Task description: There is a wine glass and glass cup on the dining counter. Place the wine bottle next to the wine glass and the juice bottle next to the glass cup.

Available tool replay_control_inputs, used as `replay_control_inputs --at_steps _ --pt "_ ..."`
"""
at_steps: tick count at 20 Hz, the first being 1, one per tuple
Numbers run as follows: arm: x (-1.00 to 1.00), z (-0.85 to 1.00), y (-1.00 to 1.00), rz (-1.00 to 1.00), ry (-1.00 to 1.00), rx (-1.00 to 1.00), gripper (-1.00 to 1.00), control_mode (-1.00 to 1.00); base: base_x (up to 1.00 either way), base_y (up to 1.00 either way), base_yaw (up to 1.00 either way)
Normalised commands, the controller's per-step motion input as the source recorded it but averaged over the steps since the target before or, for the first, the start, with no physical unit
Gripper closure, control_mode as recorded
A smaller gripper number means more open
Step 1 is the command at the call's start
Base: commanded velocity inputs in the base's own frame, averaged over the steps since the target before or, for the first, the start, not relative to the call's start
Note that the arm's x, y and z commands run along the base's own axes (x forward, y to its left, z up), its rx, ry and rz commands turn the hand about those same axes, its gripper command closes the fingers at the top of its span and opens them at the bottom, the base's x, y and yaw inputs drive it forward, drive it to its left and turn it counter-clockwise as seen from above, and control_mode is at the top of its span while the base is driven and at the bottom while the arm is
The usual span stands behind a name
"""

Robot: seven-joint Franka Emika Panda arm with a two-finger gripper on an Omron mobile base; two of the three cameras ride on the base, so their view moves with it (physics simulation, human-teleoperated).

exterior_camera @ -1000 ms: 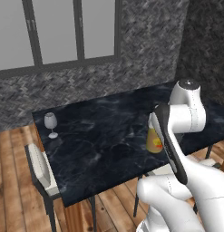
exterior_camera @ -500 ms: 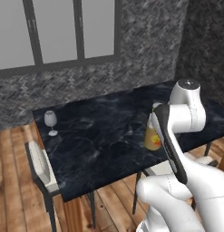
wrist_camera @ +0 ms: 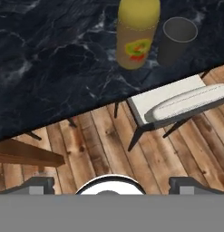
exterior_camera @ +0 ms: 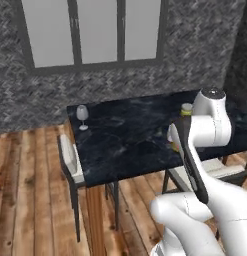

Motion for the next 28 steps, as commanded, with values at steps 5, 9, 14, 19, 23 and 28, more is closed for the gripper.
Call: replay_control_inputs --at_steps 5,9,14,19,23,28 --pt "0.0 0.0 0.0 0.0 0.0 0.0 -1.0 1.0 -0.17 0.19 0.98" --pt "0.0 0.0 0.0 0.0 0.0 0.0 -1.0 1.0 -0.15 0.12 1.0" --pt "0.0 0.0 0.0 0.0 0.0 0.0 -1.0 1.0 -0.13 0.07 1.0" --pt "0.0 0.0 0.0 0.0 0.0 0.0 -1.0 1.0 -0.09 0.1 0.98" --pt "0.0 0.0 0.0 0.0 0.0 0.0 -1.0 1.0 0.01 0.09 0.89" --pt "0.0 0.0 0.0 0.0 0.0 0.0 -1.0 1.0 0.71 0.0 0.18"
